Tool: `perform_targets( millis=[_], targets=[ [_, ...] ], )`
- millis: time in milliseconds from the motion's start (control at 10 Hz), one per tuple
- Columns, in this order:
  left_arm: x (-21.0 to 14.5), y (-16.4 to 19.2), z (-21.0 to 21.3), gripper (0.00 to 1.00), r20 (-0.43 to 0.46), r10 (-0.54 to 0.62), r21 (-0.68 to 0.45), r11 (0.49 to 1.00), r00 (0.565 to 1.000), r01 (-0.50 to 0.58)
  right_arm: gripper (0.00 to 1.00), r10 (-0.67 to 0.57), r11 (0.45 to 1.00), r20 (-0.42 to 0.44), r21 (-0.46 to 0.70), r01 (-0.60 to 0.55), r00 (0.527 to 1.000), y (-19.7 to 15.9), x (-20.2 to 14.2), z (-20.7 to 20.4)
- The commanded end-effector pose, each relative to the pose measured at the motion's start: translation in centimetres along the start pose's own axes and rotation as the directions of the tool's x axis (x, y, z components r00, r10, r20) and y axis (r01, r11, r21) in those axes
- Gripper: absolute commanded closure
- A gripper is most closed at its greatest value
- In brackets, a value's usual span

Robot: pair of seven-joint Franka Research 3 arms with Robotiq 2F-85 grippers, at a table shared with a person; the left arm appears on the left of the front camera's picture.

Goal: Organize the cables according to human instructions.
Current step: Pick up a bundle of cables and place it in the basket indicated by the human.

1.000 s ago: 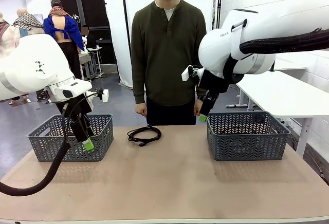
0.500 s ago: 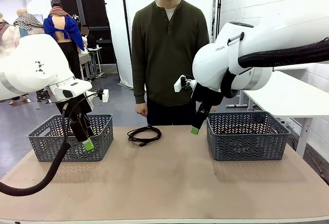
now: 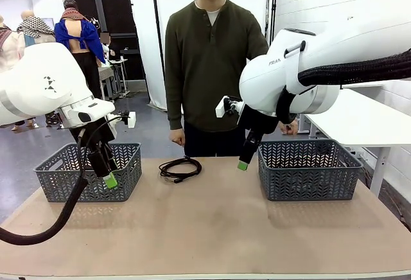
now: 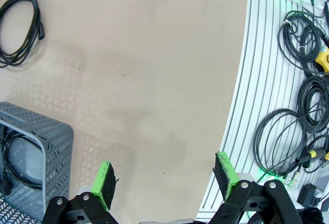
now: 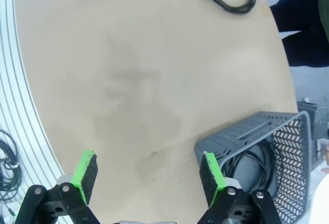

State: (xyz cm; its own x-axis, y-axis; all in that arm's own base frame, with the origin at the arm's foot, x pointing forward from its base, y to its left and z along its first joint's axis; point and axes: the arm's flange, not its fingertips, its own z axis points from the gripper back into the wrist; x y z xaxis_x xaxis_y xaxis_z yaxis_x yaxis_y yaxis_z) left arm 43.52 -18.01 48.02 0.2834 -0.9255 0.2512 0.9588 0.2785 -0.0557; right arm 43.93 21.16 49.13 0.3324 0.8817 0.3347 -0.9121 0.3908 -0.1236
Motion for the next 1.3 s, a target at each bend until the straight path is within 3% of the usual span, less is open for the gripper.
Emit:
perform_targets(
  millis=[0,1200],
  targets=[
    [0.02,0.00,0.06,0.00,0.005,0.002,0.009,1.000,1.000,-0.002,0.00,-0.020,1.000,0.002,-0.009,0.020,1.000,0.03,0.09,-0.06],
    [0.02,0.00,0.06,0.00,0.005,0.002,0.009,1.000,1.000,-0.002,0.00,-0.020,1.000,0.002,-0.009,0.020,1.000,0.03,0.09,-0.06]
  ],
)
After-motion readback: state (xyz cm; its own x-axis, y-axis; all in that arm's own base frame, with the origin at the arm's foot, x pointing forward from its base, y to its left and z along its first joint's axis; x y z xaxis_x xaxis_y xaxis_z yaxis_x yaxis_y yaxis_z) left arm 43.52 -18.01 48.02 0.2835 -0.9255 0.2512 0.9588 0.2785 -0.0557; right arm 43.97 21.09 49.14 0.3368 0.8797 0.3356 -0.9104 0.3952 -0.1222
